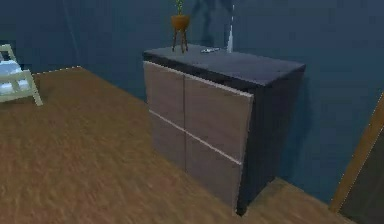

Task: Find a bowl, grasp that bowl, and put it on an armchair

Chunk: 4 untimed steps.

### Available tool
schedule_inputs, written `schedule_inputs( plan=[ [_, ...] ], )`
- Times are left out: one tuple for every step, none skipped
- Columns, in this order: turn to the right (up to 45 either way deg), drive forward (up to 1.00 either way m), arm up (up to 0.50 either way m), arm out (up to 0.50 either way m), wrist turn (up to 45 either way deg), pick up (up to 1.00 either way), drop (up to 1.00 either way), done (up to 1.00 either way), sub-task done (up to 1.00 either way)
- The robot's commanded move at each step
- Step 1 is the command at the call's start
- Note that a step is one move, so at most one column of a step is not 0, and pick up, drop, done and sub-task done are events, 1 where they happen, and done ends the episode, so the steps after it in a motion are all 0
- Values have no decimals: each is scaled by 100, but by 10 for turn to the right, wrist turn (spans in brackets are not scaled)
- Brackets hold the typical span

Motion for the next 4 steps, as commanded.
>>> schedule_inputs(
  plan=[
    [-450,0,0,0,0,0,0,0,0],
    [-450,0,0,0,0,0,0,0,0],
    [-420,0,0,0,0,0,0,0,0],
    [0,100,0,0,0,0,0,0,0]
  ],
)
